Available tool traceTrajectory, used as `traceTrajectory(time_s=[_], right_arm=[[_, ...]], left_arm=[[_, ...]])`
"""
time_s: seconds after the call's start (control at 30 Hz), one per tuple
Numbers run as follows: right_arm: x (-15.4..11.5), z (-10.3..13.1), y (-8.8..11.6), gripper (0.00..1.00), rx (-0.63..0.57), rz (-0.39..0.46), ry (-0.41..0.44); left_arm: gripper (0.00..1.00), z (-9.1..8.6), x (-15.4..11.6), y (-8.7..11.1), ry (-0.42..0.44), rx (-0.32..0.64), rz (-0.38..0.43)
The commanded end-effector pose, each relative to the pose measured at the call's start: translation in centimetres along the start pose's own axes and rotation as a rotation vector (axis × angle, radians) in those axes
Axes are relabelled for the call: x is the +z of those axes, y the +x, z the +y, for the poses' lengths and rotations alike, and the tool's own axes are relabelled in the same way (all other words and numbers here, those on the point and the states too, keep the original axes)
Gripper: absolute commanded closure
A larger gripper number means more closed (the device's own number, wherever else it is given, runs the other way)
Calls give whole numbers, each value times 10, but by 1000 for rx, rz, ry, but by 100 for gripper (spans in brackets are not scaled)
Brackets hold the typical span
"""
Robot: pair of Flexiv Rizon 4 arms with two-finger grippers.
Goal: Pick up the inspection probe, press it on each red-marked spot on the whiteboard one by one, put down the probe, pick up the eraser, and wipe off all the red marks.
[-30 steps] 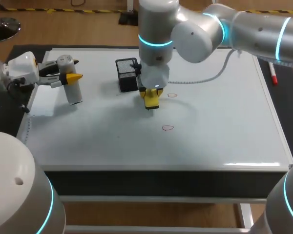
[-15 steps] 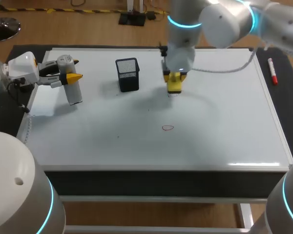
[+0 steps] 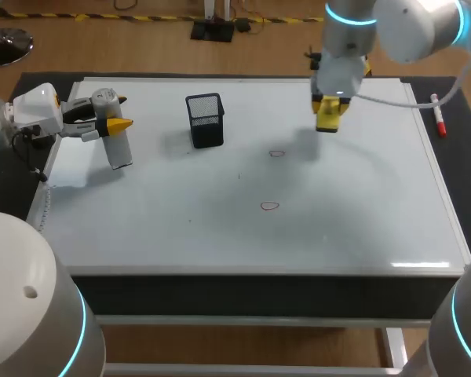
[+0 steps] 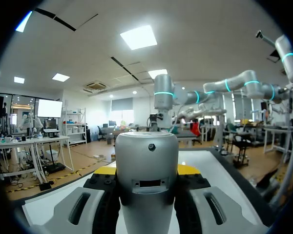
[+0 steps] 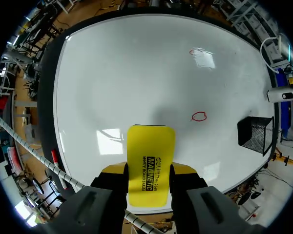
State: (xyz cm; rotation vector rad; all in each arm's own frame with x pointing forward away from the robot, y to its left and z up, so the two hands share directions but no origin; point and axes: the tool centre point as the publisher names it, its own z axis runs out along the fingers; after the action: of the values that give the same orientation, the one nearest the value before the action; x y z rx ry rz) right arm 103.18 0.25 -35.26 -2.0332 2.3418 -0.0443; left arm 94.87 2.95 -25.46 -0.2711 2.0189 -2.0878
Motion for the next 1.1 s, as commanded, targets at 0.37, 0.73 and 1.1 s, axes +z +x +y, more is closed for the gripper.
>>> traceTrajectory(time_s=[0.37, 0.73, 1.1], right_arm=[[3, -14, 79, 100, 103, 26, -22], [15, -12, 105, 100, 147, 34, -49], [16, -11, 109, 100, 172, 45, -50]], left_arm=[[100, 0, 0, -1, 4, 2, 2], [100, 0, 0, -1, 4, 2, 2], [100, 0, 0, -1, 4, 2, 2]])
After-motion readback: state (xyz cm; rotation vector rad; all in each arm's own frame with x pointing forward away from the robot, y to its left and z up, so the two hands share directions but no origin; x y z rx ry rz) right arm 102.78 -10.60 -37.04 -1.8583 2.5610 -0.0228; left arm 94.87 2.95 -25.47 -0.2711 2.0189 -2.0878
